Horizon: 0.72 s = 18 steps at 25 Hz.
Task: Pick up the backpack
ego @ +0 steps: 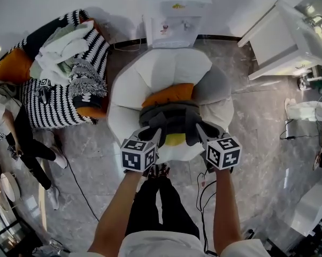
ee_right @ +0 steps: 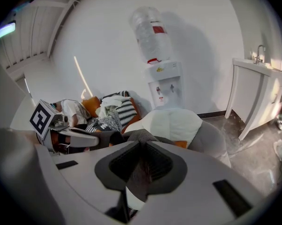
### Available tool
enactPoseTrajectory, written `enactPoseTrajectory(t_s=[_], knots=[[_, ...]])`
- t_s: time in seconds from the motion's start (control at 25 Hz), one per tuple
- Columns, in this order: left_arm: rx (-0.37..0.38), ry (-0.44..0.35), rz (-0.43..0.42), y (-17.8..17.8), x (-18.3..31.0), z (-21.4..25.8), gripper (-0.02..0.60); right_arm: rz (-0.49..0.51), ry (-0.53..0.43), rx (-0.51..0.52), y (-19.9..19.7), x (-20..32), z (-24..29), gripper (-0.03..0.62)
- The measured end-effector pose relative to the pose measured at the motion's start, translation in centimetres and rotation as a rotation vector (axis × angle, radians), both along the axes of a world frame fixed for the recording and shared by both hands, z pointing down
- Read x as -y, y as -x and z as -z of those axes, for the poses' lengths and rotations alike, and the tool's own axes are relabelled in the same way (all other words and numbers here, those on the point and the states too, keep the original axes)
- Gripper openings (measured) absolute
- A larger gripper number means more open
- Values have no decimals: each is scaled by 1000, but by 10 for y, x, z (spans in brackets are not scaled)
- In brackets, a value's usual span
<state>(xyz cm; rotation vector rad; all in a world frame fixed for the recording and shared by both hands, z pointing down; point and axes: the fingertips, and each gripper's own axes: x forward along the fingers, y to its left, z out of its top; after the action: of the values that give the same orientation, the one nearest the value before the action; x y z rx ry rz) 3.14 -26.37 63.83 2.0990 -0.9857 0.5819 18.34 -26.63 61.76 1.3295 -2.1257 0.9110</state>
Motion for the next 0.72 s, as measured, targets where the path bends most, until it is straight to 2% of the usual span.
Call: enactPoseTrajectory(t_s=[0.4, 0.72], knots=[[22, -108, -33, 2, 5, 61, 63, -12, -78, 36, 1, -5, 63, 41], [-16, -160, -20, 10, 5, 105, 63, -23, -145, 62, 9, -4, 110, 41]])
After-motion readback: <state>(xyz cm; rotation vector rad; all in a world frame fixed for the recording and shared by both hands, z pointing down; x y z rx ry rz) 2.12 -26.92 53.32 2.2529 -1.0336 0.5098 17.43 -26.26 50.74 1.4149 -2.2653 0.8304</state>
